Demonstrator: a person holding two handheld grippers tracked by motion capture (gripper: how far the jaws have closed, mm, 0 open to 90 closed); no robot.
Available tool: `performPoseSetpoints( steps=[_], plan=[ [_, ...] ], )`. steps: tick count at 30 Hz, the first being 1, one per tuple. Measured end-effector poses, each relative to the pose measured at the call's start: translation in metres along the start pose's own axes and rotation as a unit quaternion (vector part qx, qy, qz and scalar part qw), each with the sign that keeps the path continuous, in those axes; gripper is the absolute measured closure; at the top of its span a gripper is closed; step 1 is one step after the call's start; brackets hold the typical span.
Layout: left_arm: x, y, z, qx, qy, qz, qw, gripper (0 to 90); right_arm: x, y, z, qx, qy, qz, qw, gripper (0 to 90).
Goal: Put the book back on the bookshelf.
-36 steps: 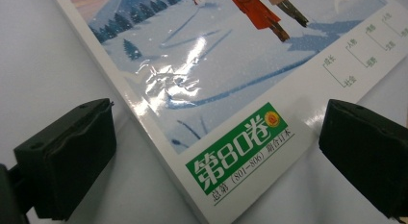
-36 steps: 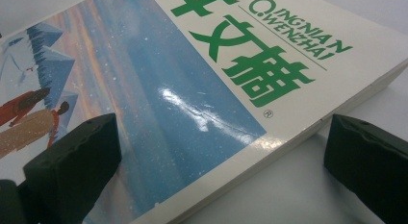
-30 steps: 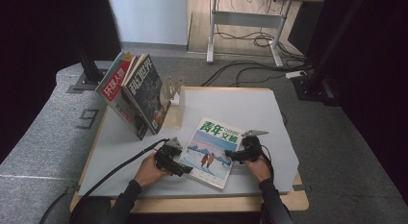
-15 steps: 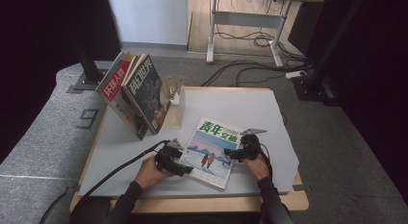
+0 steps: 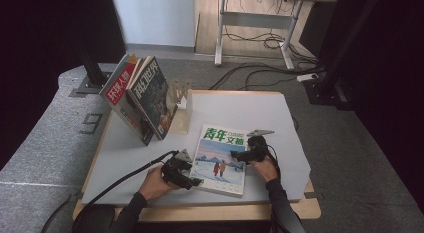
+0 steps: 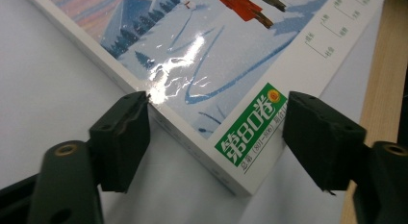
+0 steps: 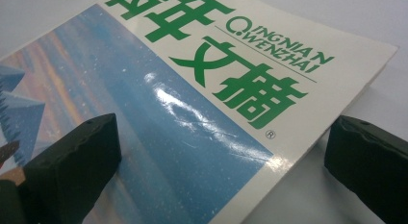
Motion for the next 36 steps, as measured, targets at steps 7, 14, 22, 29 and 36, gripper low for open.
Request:
performPoseSetpoints(
  steps=[7, 14, 22, 29, 36],
  plan=[
    [0.004, 0.001, -0.001, 0.003, -0.009, 0.005, 0.9999, 28.0, -0.003, 0.001, 0.004, 0.001, -0.012, 0.015, 0.9998, 3.6],
    [0.011, 0.001, -0.003, 0.008, -0.016, 0.001, 0.9998, 30.4, -0.003, -0.003, 0.009, -0.006, -0.002, 0.012, 0.9999, 7.0],
    [0.022, 0.004, -0.006, 0.019, -0.047, -0.001, 0.9987, 33.4, 0.0, -0.007, 0.015, -0.008, 0.002, 0.012, 0.9999, 9.7],
    [0.032, 0.009, -0.011, 0.017, -0.056, -0.016, 0.9982, 33.3, -0.001, -0.009, 0.017, -0.009, 0.002, 0.015, 0.9998, 11.0],
    [0.034, 0.01, -0.013, 0.016, -0.063, -0.035, 0.9973, 34.1, -0.001, -0.01, 0.019, -0.009, -0.001, 0.019, 0.9998, 11.2]
  ],
)
Point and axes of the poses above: each handheld gripper's, and its own axes: z roughly backward along the jaws, y roughly out of its top, x roughly to its right, the point moved 8 cm from there along -z, roughly forward along the jaws, and after that the axes turned 4 degrees about -x, right-handed, at the moved point
